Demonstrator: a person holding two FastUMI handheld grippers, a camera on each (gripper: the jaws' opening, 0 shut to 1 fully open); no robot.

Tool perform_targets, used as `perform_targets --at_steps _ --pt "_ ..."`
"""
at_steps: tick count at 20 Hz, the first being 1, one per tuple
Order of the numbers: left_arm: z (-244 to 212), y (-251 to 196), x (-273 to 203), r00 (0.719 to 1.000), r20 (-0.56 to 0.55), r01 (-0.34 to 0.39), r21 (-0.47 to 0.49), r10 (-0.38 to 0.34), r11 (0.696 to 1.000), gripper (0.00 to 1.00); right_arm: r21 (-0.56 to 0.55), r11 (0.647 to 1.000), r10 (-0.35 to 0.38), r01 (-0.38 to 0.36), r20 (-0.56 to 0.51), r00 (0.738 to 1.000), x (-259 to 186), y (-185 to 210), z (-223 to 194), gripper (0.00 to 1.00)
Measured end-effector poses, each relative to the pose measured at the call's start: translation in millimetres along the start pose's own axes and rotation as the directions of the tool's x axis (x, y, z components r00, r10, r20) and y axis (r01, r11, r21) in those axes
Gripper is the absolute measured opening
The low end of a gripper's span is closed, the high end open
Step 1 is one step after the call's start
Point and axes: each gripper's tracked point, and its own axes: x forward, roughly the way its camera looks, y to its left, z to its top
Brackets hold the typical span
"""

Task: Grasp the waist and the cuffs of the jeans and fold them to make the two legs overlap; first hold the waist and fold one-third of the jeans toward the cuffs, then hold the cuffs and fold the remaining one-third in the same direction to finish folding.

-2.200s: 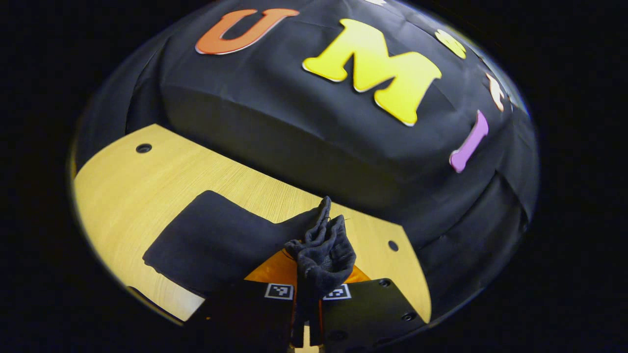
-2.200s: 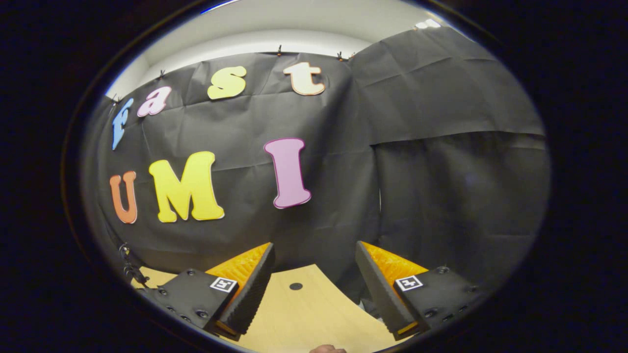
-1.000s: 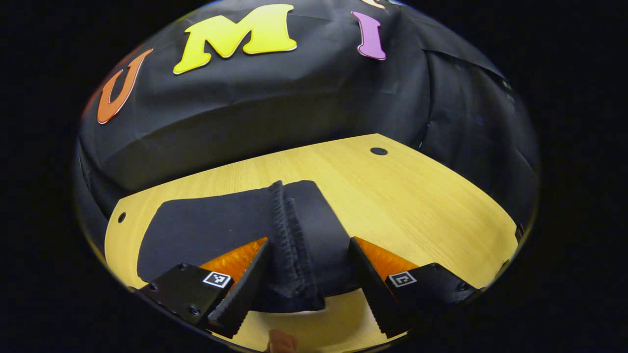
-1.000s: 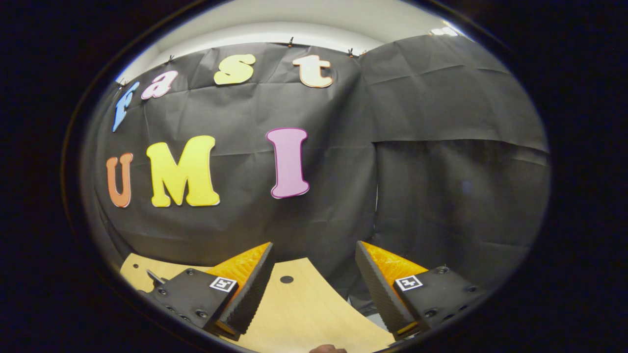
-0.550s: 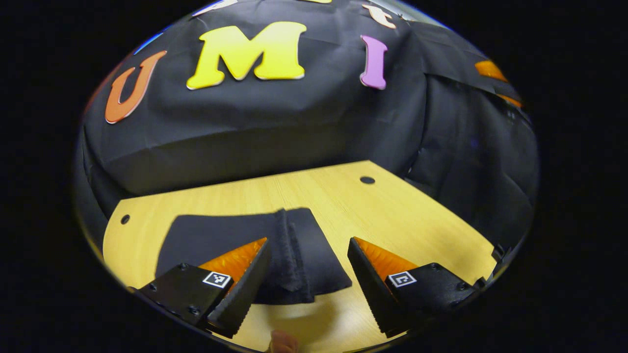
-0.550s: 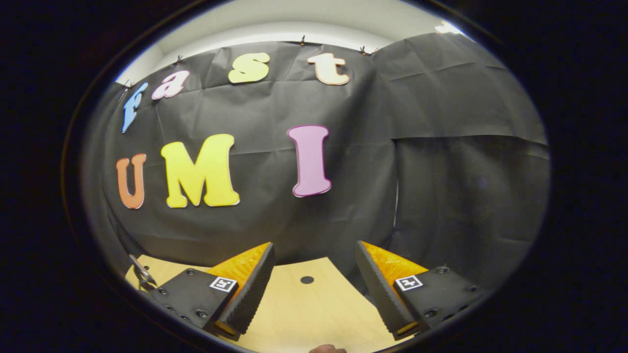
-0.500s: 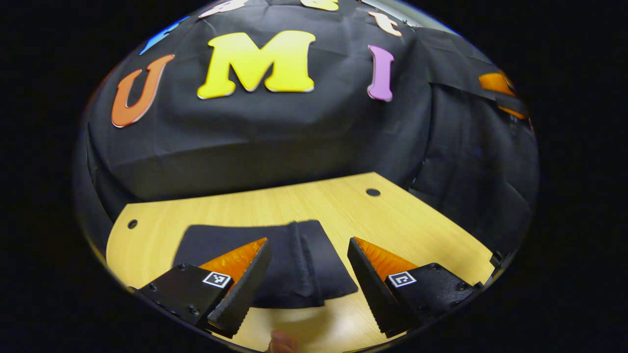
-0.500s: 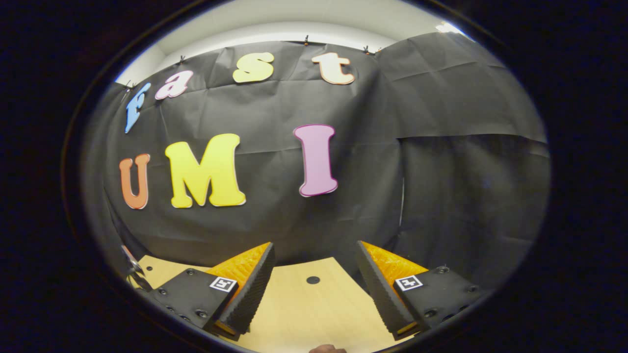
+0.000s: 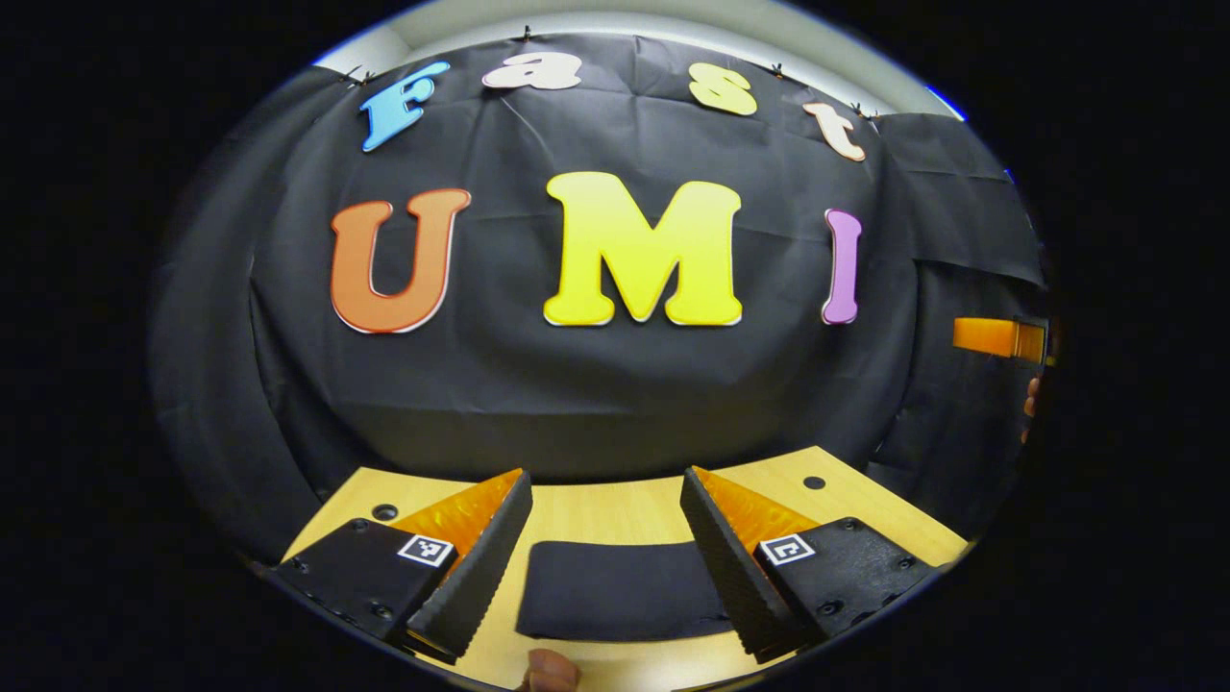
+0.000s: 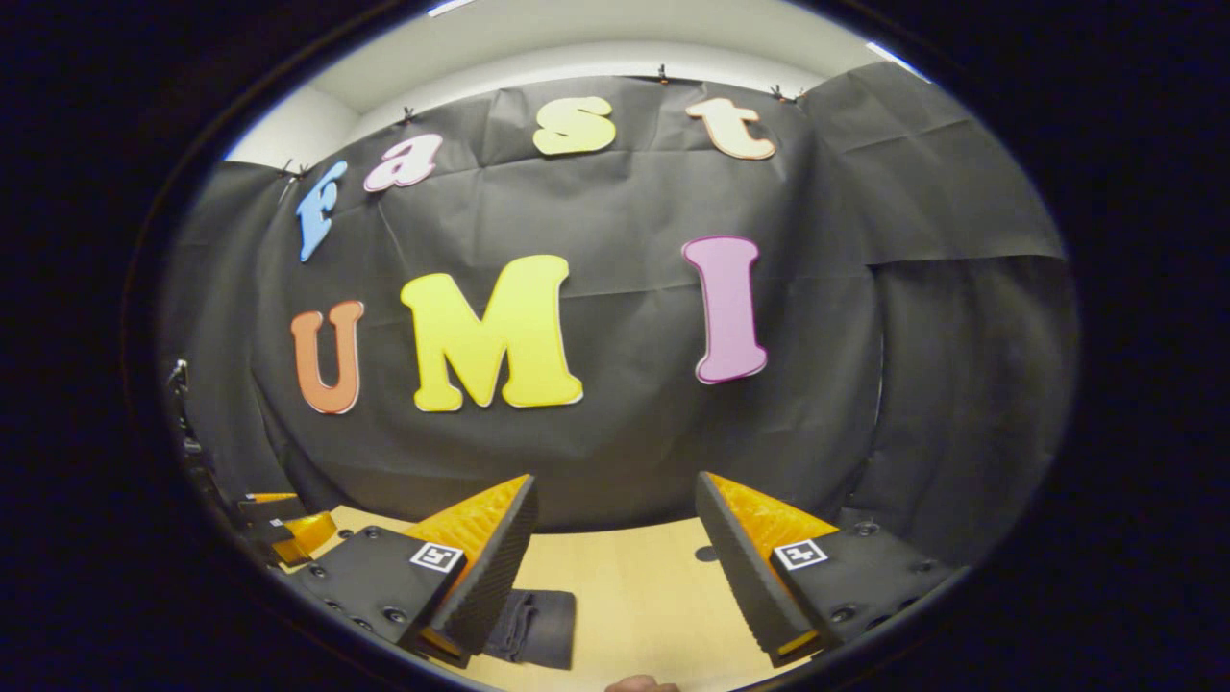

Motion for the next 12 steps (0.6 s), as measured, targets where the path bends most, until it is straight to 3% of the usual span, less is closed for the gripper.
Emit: perform_targets --at_steps 8,12 --pt "50.6 26.2 -32.6 0.989 0.126 -0.072 -0.005 0.072 0.997 0.99 -0.012 0.996 0.092 -0.091 0.003 0.996 15.0 64.8 -9.4 0.99" --pt "52.2 34.3 -35.9 0.989 0.123 -0.084 -0.038 0.088 0.996 0.99 -0.008 0.994 0.106 -0.106 -0.011 0.994 15.9 78.8 -18.9 0.98"
